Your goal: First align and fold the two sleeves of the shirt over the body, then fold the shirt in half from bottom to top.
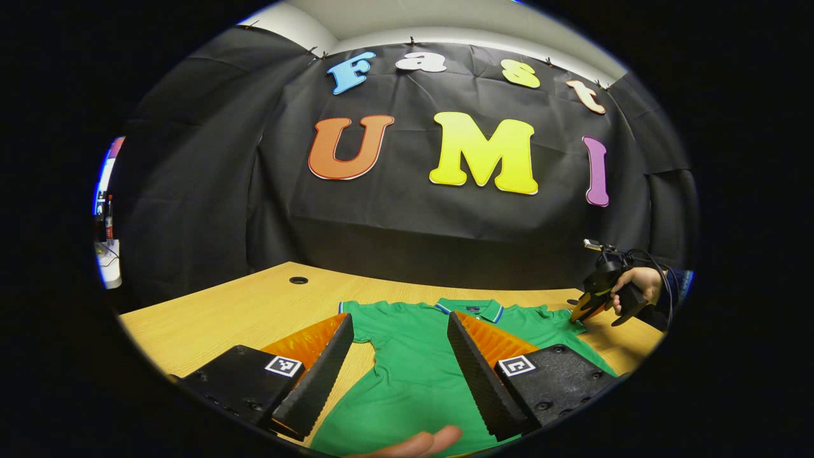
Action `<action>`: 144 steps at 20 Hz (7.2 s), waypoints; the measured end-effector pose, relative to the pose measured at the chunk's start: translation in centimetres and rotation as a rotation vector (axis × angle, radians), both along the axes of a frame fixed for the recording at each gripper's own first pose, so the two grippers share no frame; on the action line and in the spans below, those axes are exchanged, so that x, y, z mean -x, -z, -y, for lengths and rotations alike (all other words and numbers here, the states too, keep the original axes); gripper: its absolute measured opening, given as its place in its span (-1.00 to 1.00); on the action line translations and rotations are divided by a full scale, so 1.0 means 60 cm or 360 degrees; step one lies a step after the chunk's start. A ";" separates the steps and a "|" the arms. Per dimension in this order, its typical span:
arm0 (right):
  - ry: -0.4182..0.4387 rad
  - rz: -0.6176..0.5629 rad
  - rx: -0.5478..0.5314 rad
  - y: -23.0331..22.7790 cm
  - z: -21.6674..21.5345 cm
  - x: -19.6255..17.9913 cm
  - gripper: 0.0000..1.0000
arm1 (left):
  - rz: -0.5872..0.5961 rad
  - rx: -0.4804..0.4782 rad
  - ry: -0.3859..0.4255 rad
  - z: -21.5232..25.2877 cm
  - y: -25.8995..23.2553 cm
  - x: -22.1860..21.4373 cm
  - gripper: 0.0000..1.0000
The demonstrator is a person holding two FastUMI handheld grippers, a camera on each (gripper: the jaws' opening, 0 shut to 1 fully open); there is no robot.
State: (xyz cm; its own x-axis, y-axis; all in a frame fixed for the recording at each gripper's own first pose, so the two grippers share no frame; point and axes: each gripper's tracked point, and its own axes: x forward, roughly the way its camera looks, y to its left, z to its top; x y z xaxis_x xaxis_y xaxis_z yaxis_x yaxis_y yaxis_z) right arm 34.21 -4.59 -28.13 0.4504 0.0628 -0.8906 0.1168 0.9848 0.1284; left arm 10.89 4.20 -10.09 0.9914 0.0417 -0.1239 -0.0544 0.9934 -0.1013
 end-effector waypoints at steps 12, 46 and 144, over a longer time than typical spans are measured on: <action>-0.0054 0.0051 -0.0212 -0.044 -0.039 0.009 -0.99 | 0.0042 -0.0043 -0.0010 -0.002 -0.017 0.005 0.92; -0.0099 -0.0083 0.0056 0.000 -0.030 -0.011 -0.41 | -0.0060 0.0007 0.0023 0.000 0.022 -0.004 0.92; -0.0487 0.1300 0.0002 -0.348 -0.106 0.459 0.92 | -0.1376 0.0046 -0.0028 -0.171 0.251 -0.291 -0.02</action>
